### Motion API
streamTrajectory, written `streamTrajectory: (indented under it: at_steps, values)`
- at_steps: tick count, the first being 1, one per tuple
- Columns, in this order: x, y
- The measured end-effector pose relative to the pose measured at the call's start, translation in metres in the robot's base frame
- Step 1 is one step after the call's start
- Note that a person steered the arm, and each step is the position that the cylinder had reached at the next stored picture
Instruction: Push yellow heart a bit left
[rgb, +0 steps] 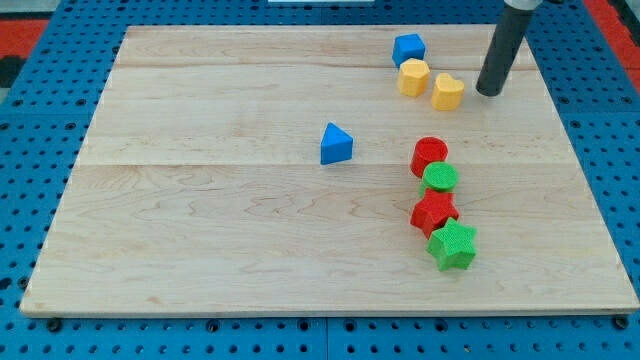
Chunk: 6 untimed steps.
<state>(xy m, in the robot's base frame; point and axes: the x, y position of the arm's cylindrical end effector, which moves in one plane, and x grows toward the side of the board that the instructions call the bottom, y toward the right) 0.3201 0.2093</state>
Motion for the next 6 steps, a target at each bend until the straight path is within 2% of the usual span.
streamTrajectory:
  at_steps: [2, 3, 4, 6]
  values:
    - [0.029, -0.120]
    - [0.030, -0.141]
    - [0.034, -0.113]
    - [0.053, -0.149]
